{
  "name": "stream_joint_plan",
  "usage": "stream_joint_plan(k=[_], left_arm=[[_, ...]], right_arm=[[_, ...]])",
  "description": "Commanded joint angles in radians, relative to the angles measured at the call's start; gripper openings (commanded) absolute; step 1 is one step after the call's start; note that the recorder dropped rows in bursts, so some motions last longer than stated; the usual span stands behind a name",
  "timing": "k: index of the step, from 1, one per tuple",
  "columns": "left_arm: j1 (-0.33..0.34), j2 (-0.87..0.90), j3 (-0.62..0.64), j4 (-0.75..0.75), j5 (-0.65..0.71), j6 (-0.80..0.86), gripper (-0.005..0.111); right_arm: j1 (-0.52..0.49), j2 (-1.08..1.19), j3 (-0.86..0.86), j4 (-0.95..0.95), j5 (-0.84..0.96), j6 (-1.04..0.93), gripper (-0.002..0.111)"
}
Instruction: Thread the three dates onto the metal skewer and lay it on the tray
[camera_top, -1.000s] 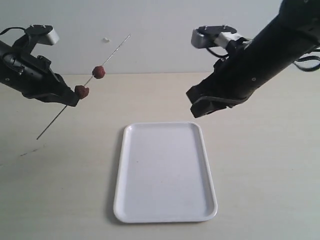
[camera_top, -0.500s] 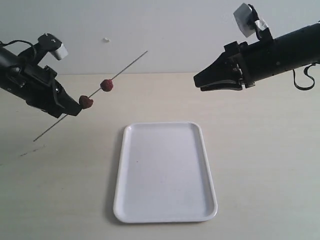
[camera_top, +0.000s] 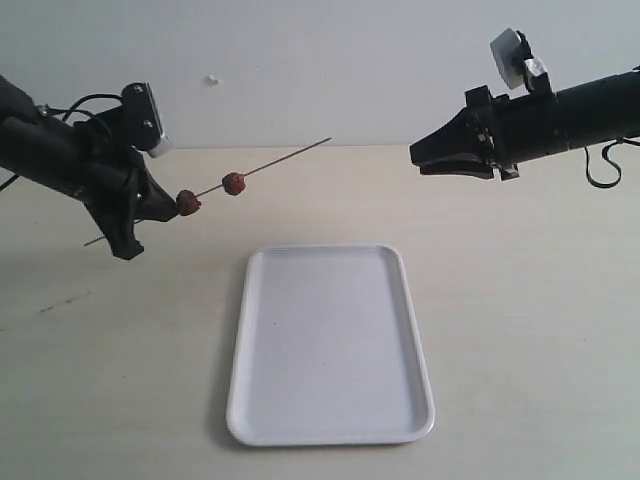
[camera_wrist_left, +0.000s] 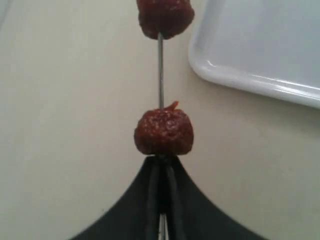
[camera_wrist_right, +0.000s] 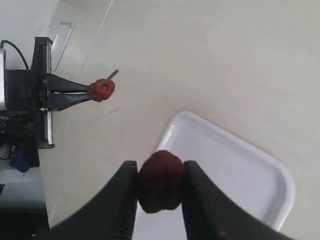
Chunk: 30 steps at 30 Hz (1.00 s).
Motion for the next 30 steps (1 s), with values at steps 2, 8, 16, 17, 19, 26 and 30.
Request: stream_joint_plan(k=[2,8,16,17,19,26,30], left_arm=[[-0.040,0.033,-0.005,-0.050,-0.189,0.021,0.000],[-0.081,0.051,-0.005,-0.066,-0.269,0.030,0.000],[-0.129,0.051,-0.005,-0.075,-0.288,0.044,0.000],[-0.132,0.051,-0.005,-0.077,-0.288,0.044,0.000],[-0.134,0.051,-0.005,-0.077,-0.288,0.044,0.000],[-0.135,0.051,-0.005,-0.102,-0.288,0.044,0.000],[-0.135,0.051,-0.005,-0.112,-0.288,0.049,0.000]], right_arm=[[-0.003,-0.001,-0.011,0.060,0.012,0.047,0.030],[0.009,-0.001,-0.011,0.101,0.012,0.110,0.030],[0.027,-0.001,-0.011,0.118,0.012,0.177,0.030],[0.027,-0.001,-0.011,0.130,0.012,0.188,0.030],[0.027,-0.001,-0.011,0.138,0.012,0.216,0.030],[0.027,-0.001,-0.011,0.174,0.012,0.274,0.030],[0.027,-0.001,-0.011,0.199,0.012,0.289,0.030]])
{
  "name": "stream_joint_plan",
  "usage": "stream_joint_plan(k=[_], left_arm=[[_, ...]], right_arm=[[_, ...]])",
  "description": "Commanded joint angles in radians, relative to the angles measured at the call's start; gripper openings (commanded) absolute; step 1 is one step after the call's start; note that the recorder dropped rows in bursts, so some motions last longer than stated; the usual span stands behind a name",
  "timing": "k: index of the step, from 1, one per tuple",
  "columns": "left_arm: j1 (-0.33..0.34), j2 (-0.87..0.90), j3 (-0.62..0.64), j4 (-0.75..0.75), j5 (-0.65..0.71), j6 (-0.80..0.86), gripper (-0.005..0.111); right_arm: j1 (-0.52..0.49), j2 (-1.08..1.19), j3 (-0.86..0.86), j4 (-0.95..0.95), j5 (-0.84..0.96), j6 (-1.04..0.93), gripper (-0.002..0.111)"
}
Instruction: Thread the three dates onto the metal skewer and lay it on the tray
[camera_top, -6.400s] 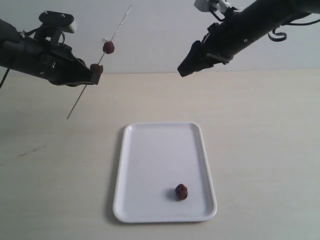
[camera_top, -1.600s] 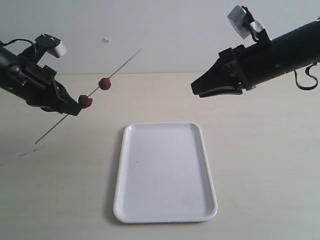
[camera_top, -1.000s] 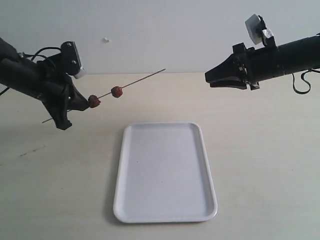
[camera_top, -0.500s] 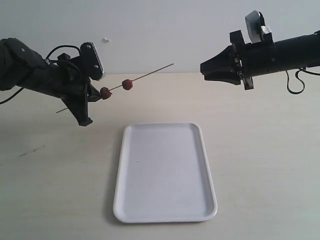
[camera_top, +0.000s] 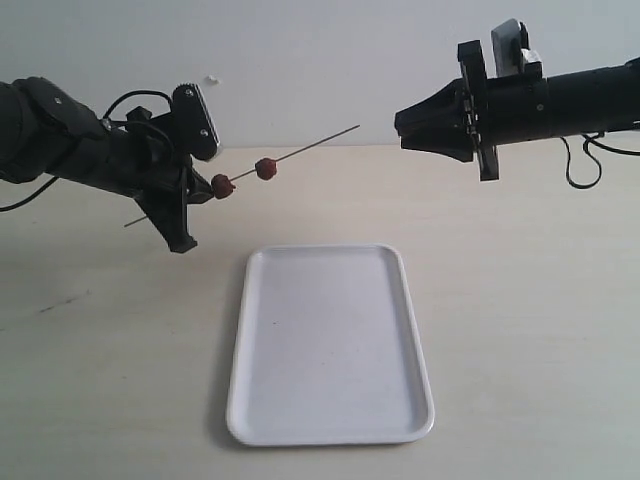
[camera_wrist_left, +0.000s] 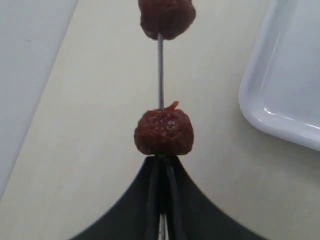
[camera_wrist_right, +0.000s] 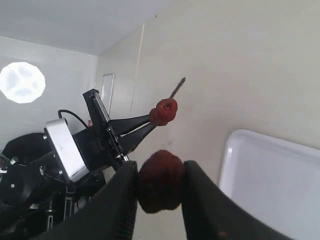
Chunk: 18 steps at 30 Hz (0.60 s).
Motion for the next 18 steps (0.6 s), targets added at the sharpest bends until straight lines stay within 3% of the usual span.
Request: stream_joint_plan(k=[1,18], left_arm=[[-0.006,0.000,-0.005,-0.034,-0.005,0.008,0.000],[-0.038,0.001,-0.005,-0.038,-0.004,0.087,0.000]], right_arm=[[0.002,-0.001,-0.010,0.042,0.008,0.011,0.030],[0.002,-0.001,-0.010,-0.054,0.008,0.014,0.030]])
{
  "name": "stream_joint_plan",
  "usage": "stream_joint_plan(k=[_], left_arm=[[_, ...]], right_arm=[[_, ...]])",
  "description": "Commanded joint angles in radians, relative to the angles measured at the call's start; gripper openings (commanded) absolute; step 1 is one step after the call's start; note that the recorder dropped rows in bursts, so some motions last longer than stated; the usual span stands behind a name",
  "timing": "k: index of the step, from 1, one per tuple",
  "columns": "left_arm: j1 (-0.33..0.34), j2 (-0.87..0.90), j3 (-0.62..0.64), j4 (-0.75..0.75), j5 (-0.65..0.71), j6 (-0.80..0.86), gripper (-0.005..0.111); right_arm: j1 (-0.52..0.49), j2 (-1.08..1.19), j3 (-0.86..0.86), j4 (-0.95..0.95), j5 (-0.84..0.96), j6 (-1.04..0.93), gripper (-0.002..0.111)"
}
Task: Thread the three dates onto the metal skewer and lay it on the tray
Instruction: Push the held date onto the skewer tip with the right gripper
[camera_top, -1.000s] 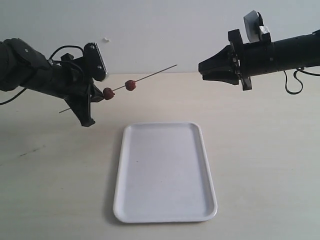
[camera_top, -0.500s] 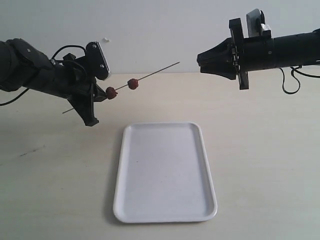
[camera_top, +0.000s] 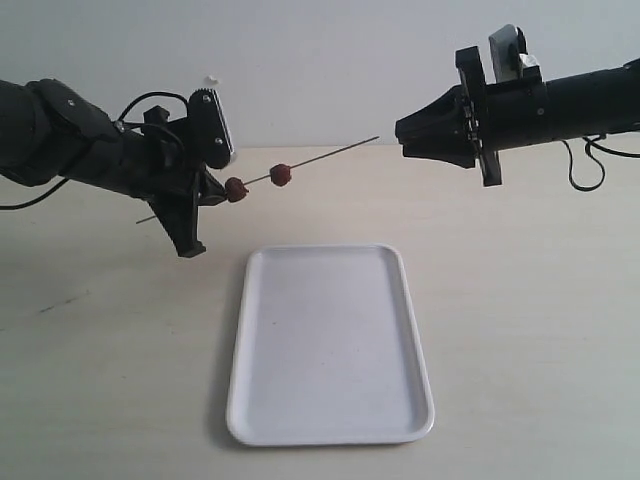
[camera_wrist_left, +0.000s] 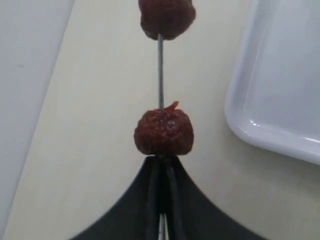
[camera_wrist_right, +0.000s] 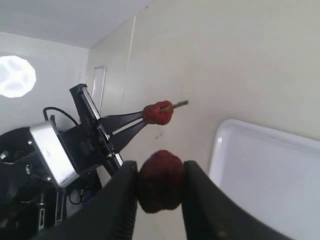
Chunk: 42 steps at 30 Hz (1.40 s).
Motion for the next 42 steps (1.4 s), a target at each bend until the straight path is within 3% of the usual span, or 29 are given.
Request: stream_joint_plan(k=[1,21,42], left_arm=[[-0.003,0.001,-0.005,-0.016,0.006,0.015,0.000],[-0.003,0.001,-0.005,-0.205,0.103,0.205,0.000],[-0.003,-0.001,-0.007,-0.256,0.190,0.269,0.000]], right_arm=[[0.002,-0.001,-0.010,-0.011,0.008,-0.001,0.030],[0.002,-0.001,-0.010,-0.043,0.008,-0.003,0.030],[0.002,-0.001,-0.010,-0.052,0.008,-0.003,0.029]])
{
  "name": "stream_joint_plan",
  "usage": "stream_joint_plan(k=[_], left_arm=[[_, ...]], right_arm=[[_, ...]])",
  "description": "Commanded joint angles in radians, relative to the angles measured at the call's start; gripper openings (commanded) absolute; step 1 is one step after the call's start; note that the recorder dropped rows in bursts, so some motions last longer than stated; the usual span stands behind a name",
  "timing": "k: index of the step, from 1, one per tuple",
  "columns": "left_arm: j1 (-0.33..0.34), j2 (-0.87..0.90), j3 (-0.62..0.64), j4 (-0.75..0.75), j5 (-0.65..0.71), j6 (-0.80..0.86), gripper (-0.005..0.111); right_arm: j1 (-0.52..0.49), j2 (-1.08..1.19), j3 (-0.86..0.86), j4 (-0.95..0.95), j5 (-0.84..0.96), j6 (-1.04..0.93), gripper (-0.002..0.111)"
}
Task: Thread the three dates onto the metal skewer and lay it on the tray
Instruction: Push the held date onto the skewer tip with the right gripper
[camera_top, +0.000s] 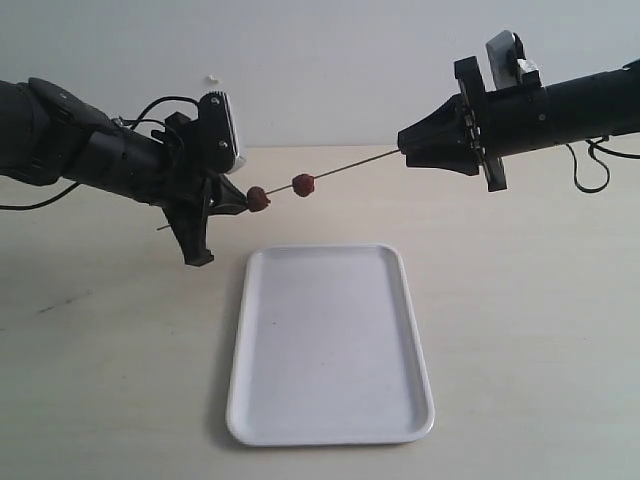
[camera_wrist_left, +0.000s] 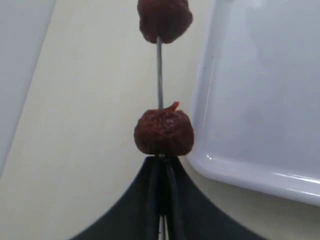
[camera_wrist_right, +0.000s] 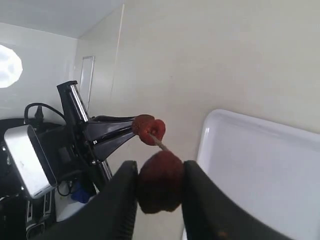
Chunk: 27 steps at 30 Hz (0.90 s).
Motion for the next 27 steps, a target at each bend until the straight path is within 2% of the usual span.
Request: stream_joint_plan(k=[1,7,19,27], left_arm=[[-0.003,-0.001,-0.009,-0.024,0.042,0.011,0.000],[-0.003,-0.001,-0.009,-0.024,0.042,0.011,0.000],[0.010,-0.001,-0.009,0.045,0.034,0.011,0.000],[0.043,-0.004,-0.009,0.137,-0.069,0.011,0.000]], right_arm=[[0.002,-0.001,-0.010,0.000,0.008,-0.005,0.027],[0.002,-0.001,-0.010,-0.009,0.008,-0.005,0.012],[0.002,-0.001,-0.010,-0.009,0.008,-0.005,0.013],[0.002,-0.007,-0.010,-0.011,0.008,0.024,0.013]])
